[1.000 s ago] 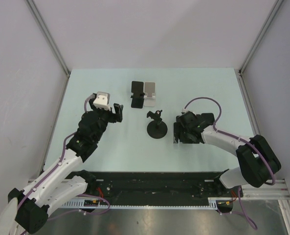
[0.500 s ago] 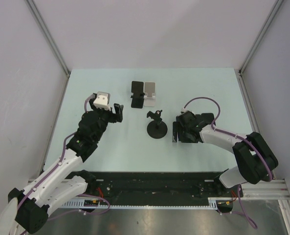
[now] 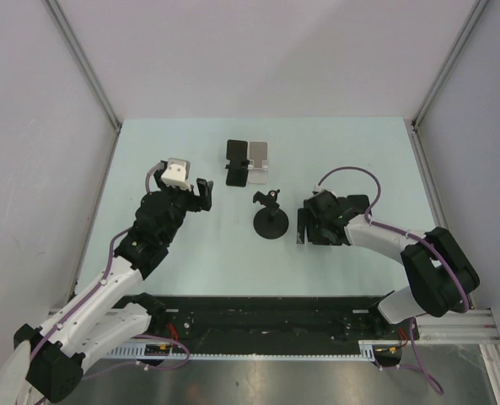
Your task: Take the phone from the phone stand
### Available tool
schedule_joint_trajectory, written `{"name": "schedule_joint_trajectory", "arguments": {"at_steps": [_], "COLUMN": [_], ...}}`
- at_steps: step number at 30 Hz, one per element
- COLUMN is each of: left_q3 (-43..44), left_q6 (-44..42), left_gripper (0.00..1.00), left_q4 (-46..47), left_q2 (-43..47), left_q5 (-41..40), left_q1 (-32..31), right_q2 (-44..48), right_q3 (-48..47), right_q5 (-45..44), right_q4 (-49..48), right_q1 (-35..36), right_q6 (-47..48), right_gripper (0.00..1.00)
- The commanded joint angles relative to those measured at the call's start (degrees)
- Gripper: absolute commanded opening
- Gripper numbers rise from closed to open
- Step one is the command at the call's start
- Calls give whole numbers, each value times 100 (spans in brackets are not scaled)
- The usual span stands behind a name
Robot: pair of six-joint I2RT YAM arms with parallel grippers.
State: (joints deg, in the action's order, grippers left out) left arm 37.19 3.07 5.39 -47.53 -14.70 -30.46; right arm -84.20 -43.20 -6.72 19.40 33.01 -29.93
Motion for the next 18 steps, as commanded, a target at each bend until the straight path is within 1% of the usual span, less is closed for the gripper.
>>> {"name": "schedule_joint_trajectory", "arguments": {"at_steps": [1,6,10,13,17,18], "left_q3": [-1,-1,-1,8,113,139], "left_q6": [44,80,123,132,133,106], "left_gripper": [81,81,82,84,85,86], "left_q4": [138,138,129,120,33,-11], "left_q2": [33,42,51,-2,-195,-265], "left_q5": [169,248,397,634,1213,1337], "left_q1": [31,22,22,14,-57,-109], "right_q2": [185,334,500,825,1414,1529], "right_q3": [-31,-31,-31,-39,-65,-83], "right_q5": [-224,-330,-242,-172,-93,-110], "right_q4": [-156,-138,-129,-59,-24,-67], "right_q1": [-93,-93,-111,-137,-313,-365], "right_q6": [49,128,137,137,294,373], "right_gripper": [88,88,88,89,90,92]}}
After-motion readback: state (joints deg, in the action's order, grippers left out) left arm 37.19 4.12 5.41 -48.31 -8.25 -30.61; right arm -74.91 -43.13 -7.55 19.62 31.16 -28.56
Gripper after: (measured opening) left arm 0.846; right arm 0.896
